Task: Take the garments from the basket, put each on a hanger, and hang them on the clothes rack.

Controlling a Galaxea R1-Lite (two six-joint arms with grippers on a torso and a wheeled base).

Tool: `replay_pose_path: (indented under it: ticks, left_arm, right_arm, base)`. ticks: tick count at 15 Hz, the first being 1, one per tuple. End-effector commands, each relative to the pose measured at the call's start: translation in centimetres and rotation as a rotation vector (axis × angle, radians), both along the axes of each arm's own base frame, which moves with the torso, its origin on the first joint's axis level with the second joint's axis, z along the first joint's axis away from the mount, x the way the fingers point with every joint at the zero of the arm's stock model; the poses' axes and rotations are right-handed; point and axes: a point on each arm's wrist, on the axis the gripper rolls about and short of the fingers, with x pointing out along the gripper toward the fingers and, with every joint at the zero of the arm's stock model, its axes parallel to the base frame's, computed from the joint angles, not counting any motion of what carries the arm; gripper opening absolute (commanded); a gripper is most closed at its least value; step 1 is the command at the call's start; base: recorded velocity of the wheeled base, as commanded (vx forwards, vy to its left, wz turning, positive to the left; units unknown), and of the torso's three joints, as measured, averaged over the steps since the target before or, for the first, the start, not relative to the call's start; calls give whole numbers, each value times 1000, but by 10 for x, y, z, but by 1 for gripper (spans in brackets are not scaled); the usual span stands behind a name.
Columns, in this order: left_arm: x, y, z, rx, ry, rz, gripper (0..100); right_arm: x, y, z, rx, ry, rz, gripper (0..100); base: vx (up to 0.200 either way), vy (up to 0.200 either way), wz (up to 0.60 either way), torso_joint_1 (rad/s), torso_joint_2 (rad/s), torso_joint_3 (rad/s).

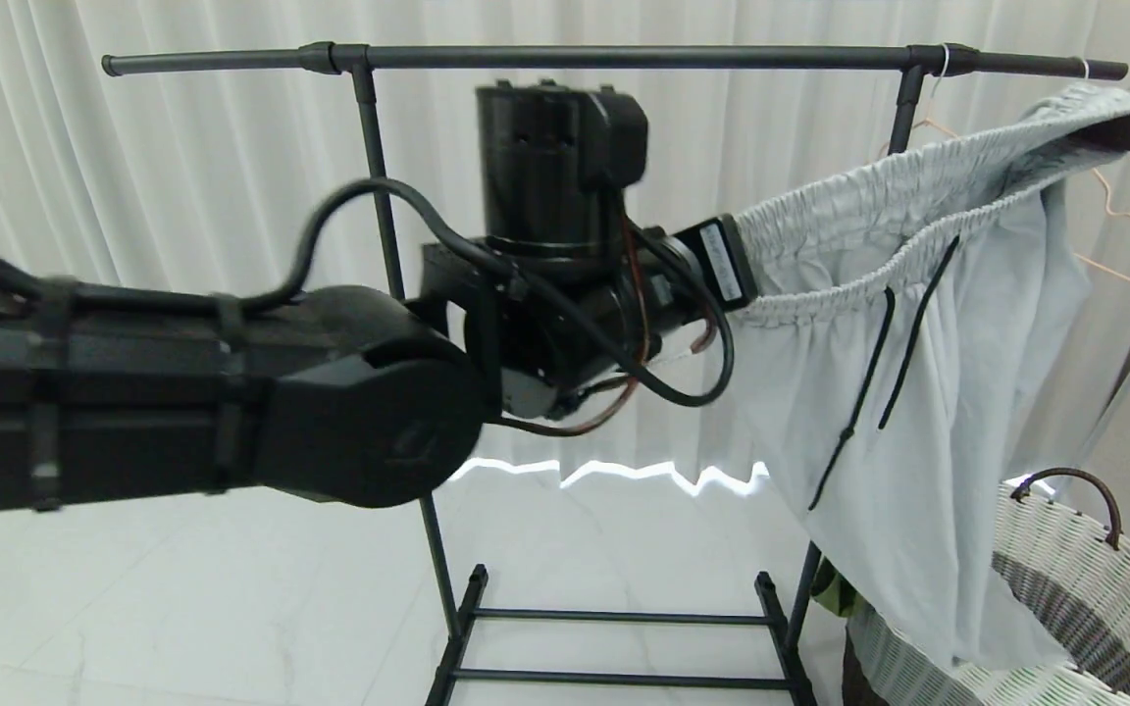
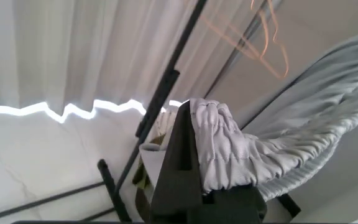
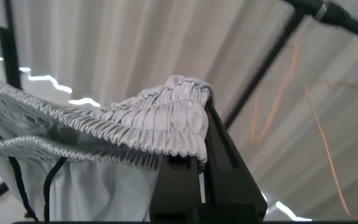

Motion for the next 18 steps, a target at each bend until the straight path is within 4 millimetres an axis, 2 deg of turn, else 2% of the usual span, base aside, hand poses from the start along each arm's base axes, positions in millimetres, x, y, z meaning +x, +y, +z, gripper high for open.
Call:
replay_pose_path:
  ticks: [1,4,5,6,9,12,15,18]
  left_arm:
    - [-24,43,40,-33,-31,28,0]
    - [-64,82,51,44,1,-14,0]
    - [-83,101,47,146,-3,-24,0]
    - [-100,118,45,215,-9,-30,0]
    - [-134,152,47,283,7,-35,0]
    - [-147,168,40,477,14,36,0]
    - [-144,168,38,580,-16,149,0]
    - [-144,169,42,595,-37,182,0]
  right_arm:
    - [9,19,2,-1,3,75,0]
    - [4,48,-4,-9,24,197,0]
    - [2,60,-6,-13,33,242,0]
    - [2,67,-9,-19,45,270,0]
    - [-3,81,-20,-57,128,326,0]
    - [-4,82,-37,-104,220,288,0]
    - [-21,82,-56,-125,275,320,0]
    - [-34,80,-53,-67,295,334,0]
  base:
    - [0,0,0,0,0,0]
    - [0,0,0,0,0,0]
    - [0,0,0,0,0,0]
    - [0,0,0,0,0,0]
    - [0,0,0,0,0,0]
    - [0,0,0,0,0,0]
    - [0,0,0,0,0,0]
    - [0,0,0,0,0,0]
